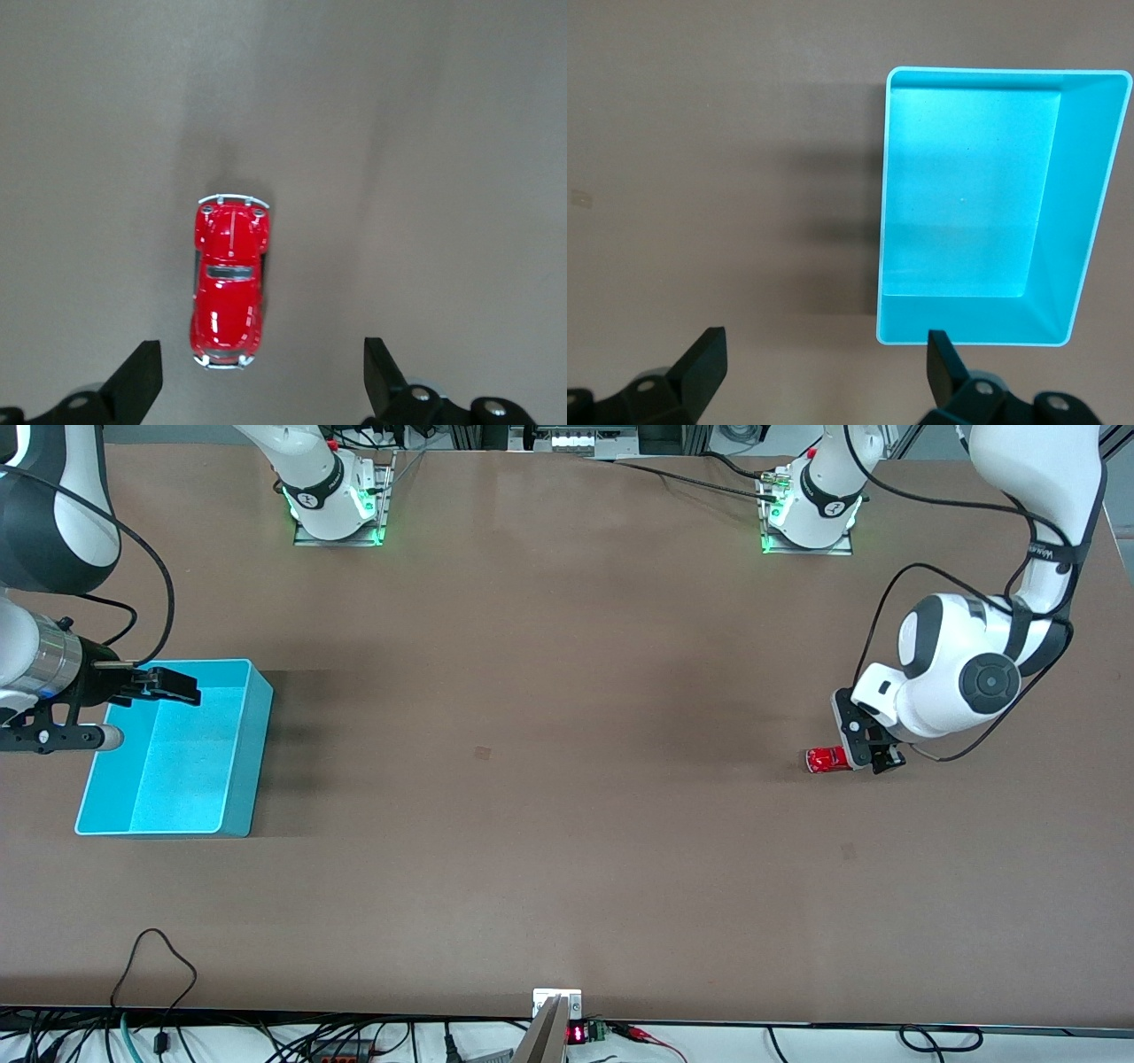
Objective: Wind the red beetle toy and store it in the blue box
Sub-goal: 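Close the left gripper on the red car and press it down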
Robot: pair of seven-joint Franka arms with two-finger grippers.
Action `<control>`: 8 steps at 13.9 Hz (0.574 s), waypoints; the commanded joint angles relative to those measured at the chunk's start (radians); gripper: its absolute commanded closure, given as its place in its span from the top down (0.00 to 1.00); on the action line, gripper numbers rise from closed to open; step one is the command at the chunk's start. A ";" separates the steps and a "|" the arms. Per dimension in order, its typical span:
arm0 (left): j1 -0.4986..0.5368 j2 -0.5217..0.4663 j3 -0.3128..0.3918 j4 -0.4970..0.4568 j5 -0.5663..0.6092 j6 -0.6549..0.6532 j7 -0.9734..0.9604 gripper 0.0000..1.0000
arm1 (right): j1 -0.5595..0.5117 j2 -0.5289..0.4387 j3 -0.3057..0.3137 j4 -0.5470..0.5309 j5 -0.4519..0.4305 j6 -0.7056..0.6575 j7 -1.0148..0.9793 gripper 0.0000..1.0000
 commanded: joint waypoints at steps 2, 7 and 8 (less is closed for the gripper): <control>0.002 0.049 -0.003 0.027 0.016 0.081 0.099 1.00 | -0.001 -0.001 0.000 0.004 -0.003 -0.009 -0.003 1.00; 0.008 0.077 -0.003 0.013 0.039 0.127 0.133 1.00 | -0.006 0.005 0.000 0.004 0.004 -0.010 -0.005 1.00; 0.017 0.086 -0.003 0.007 0.039 0.138 0.133 1.00 | -0.006 0.005 0.000 0.004 0.004 -0.010 -0.005 1.00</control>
